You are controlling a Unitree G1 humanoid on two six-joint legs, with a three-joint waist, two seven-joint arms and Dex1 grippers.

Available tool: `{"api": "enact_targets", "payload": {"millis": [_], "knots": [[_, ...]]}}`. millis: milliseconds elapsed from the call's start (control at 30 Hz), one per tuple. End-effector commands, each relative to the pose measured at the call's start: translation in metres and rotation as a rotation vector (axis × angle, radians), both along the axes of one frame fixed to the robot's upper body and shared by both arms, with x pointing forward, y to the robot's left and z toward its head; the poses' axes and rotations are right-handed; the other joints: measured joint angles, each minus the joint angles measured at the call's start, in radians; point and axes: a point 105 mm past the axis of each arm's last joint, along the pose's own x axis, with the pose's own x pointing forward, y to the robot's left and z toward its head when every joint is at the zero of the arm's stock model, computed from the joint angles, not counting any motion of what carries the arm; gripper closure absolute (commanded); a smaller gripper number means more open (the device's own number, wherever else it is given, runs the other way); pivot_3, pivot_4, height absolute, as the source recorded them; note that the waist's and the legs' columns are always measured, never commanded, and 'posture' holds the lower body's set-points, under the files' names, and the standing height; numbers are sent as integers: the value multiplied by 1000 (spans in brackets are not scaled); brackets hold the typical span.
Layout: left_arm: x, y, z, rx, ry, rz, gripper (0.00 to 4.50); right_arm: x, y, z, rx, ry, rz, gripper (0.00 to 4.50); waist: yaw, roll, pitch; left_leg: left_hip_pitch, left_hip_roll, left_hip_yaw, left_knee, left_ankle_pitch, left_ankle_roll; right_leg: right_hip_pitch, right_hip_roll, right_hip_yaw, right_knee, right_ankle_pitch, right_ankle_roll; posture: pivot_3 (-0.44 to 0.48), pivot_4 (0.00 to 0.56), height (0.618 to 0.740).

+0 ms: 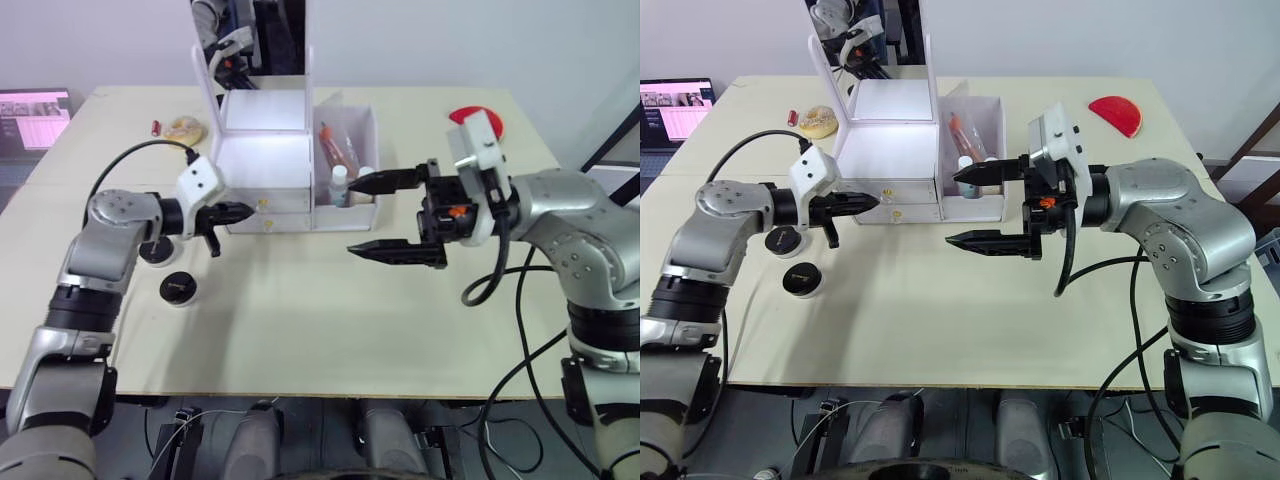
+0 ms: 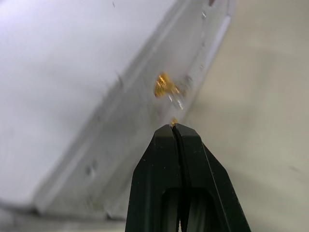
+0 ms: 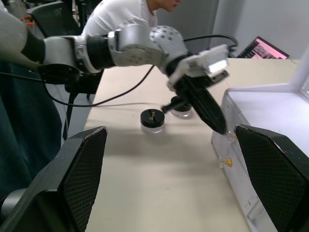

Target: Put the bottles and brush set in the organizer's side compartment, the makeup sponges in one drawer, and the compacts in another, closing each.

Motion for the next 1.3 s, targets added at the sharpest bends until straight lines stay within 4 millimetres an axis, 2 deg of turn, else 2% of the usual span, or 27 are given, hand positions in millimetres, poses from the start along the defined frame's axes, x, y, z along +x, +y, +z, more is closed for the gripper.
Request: {"api": "enact_targets", "payload": {"millis": [33,100,233,333,400,567,633,733,967,1300], "knots": [[-18,15,20,-35,-22,2,4232,-1,-8,7,10,-44,-44,0,0,0,0,0,0,0,0,0,0,0,0,0,0,0,0,0,150,739],[-32,35,26,-55,-11,41,3643,3,-18,4,2,-41,-96,0,0,0,0,0,0,0,0,0,0,0,0,0,0,0,0,0,150,739],[-53,65,34,-83,0,104,1694,6,-32,-2,-12,-41,-164,0,2,0,0,0,0,0,-1,0,0,-1,0,0,-1,0,-1,0,150,739],[-72,79,32,-116,32,130,180,5,-44,-9,-26,-35,-207,0,5,0,0,0,0,0,-1,0,0,0,0,0,-1,-2,-4,0,150,739],[-88,93,29,-145,56,173,79,3,-64,-13,-31,-23,-250,0,7,0,0,0,0,0,-1,0,0,0,-1,0,-1,-2,-5,0,150,739],[-115,155,23,-117,65,389,79,-6,-136,-37,-102,46,-391,0,8,0,0,-1,0,1,-1,0,0,0,-1,0,-3,-3,-5,0,150,739],[-121,173,25,-129,61,450,79,-7,-154,-42,-124,42,-444,0,6,0,0,0,0,1,-1,0,0,0,-1,0,-2,-3,-5,0,150,739],[-131,204,27,-118,38,555,79,-6,-172,-38,-89,42,-502,0,0,1,0,1,0,2,0,0,0,0,-1,0,-2,-3,-4,0,150,739],[-140,231,20,-90,47,629,79,-5,-176,-49,-102,51,-509,0,0,2,1,1,1,2,-1,0,0,-1,-1,0,-2,-3,-5,0,150,739],[-141,233,21,-87,38,628,79,-4,-174,-50,-100,47,-512,0,2,2,1,1,1,2,-1,0,0,-1,-1,0,-2,-3,-4,0,150,739]]}}
